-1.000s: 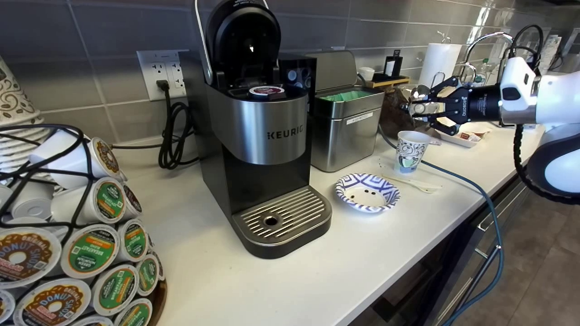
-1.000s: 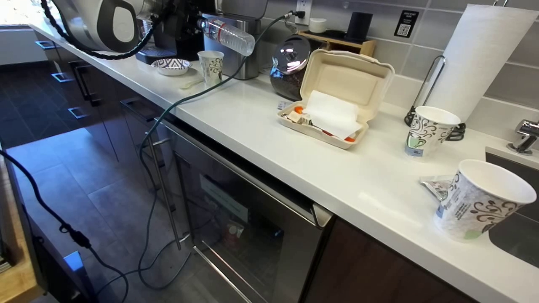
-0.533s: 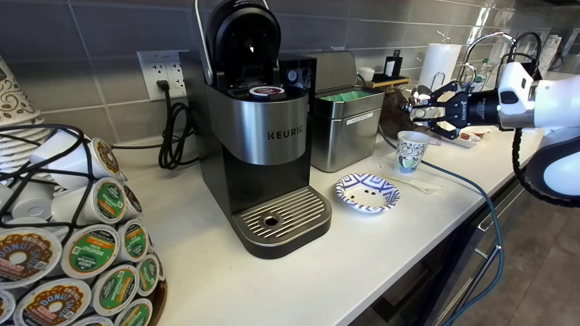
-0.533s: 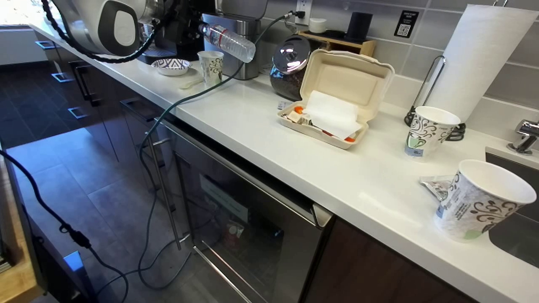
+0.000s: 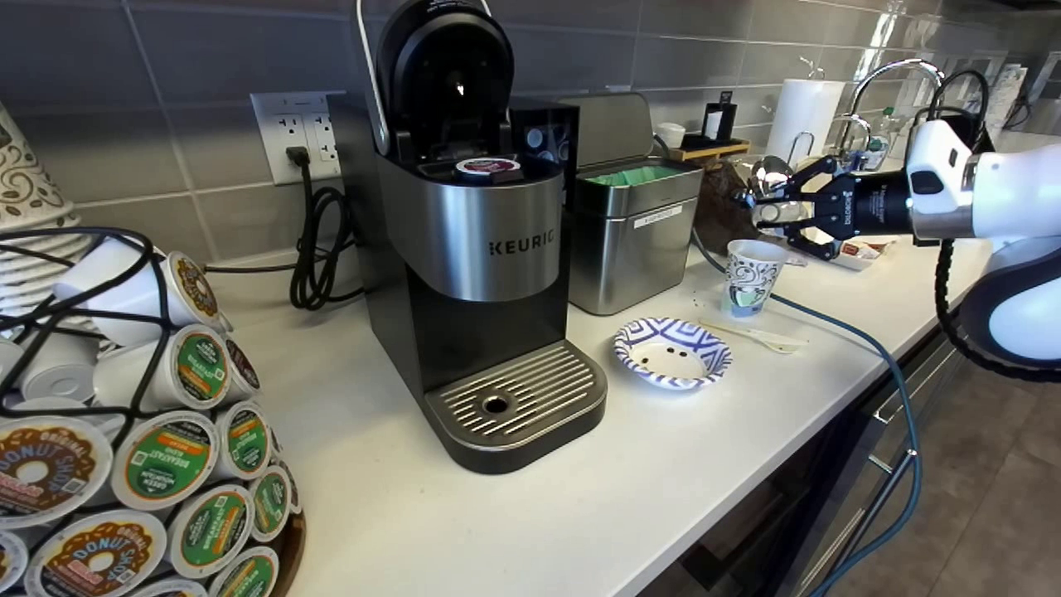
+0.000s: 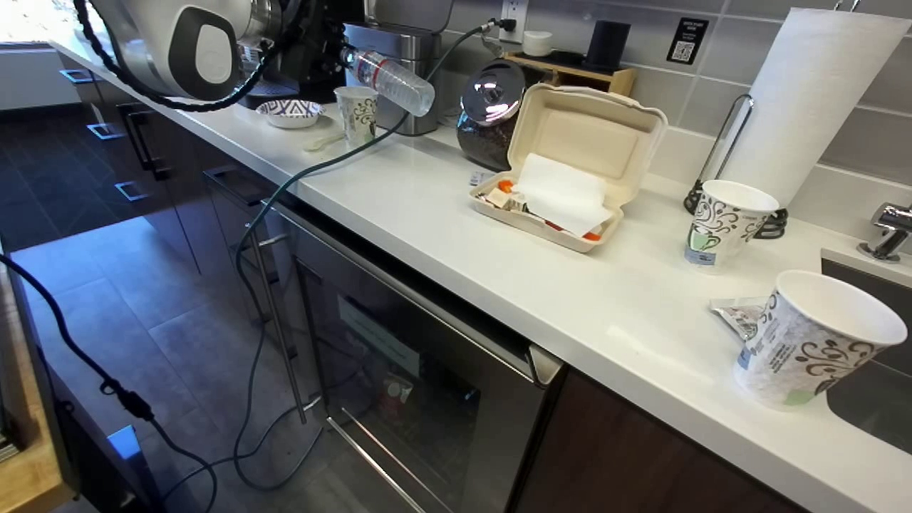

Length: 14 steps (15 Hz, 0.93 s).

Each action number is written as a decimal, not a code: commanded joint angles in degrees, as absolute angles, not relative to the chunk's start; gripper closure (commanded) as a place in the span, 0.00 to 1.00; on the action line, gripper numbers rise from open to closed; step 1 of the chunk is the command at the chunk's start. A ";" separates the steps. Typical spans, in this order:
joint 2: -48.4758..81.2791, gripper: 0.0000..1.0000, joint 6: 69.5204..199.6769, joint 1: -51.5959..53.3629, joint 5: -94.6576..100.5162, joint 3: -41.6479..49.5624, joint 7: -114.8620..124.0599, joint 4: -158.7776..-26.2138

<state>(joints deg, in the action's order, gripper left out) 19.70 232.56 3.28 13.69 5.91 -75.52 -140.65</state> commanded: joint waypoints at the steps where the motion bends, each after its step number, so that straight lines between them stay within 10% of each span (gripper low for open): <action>1: 20.28 0.92 232.23 3.39 12.07 6.56 -76.96 -138.78; 14: 21.30 0.92 234.11 3.89 11.15 8.54 -83.00 -137.70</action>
